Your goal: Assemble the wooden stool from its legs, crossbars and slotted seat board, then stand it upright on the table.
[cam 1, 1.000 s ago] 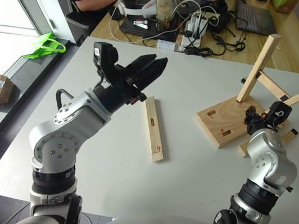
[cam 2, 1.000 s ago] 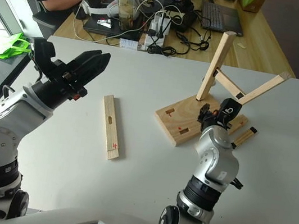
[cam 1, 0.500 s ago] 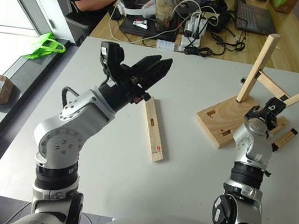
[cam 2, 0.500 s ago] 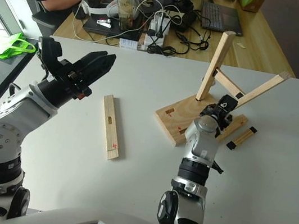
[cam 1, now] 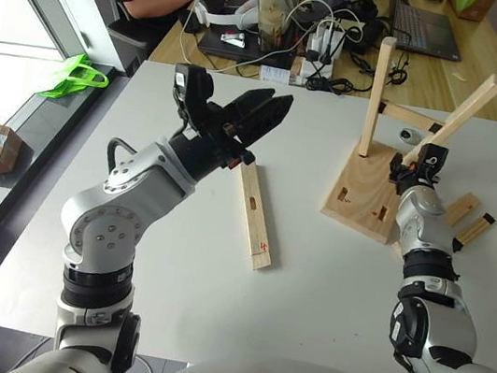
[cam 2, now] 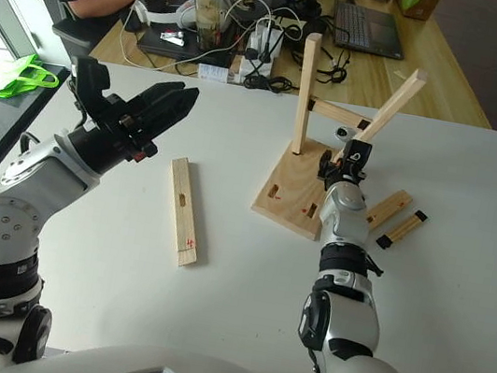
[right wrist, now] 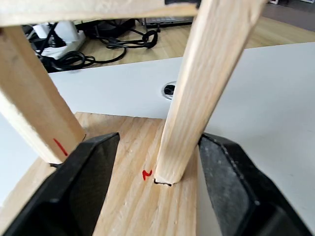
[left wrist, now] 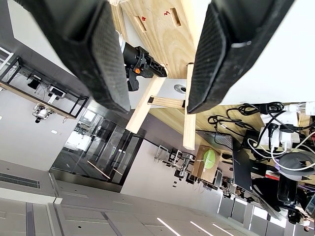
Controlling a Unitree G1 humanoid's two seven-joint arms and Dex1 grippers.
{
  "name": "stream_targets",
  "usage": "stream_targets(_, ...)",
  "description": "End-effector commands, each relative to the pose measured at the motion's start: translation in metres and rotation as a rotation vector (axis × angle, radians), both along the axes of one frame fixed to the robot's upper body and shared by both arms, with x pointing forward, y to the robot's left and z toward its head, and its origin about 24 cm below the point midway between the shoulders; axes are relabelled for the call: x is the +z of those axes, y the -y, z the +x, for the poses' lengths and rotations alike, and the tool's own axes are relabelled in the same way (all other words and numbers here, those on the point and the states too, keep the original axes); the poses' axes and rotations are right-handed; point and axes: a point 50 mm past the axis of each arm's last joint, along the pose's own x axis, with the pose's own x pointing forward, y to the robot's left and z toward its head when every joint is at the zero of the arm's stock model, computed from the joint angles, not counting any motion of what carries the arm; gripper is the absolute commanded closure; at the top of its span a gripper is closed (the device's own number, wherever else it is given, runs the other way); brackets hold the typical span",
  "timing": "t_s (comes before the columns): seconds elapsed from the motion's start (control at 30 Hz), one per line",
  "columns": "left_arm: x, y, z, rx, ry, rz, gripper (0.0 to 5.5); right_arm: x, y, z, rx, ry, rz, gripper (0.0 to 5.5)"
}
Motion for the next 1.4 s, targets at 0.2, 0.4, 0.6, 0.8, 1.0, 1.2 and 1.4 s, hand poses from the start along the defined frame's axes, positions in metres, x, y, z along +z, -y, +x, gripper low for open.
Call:
stream_targets(0.2, -0.007, 0.002, 0.001, -0.001, -0.018, 0.05, 3.36, -0.012, -0.034, -0.012, 0.385, -0.091, -0.017, 2.56)
stream_targets(0.4, -0.039, -0.026, -0.001, 0.28, -0.175, 0.184, 3.36, -0.007, -0.014, -0.03, 0.507, -0.101, -0.199, 2.56)
stream_targets(0.6, -0.065, -0.057, -0.006, 0.5, -0.326, 0.46, 3.36, -0.011, -0.008, -0.068, 0.746, -0.211, -0.299, 2.56)
stream_targets(0.8, -0.077, -0.062, -0.007, 0.468, -0.378, 0.687, 3.36, -0.017, -0.022, -0.087, 0.814, -0.28, -0.251, 2.56)
stream_targets(1.0, -0.087, -0.061, -0.012, 0.417, -0.433, 0.738, 3.36, 0.002, -0.015, -0.08, 0.713, -0.177, -0.234, 2.56)
stream_targets(1.2, -0.083, -0.067, -0.015, 0.518, -0.409, 0.697, 3.36, 0.048, 0.066, -0.052, 0.128, 0.049, -0.217, 2.56)
stream_targets(1.4, -0.086, -0.065, -0.019, 0.537, -0.419, 0.698, 3.36, 0.012, 0.11, -0.088, -0.297, -0.181, -0.235, 2.56)
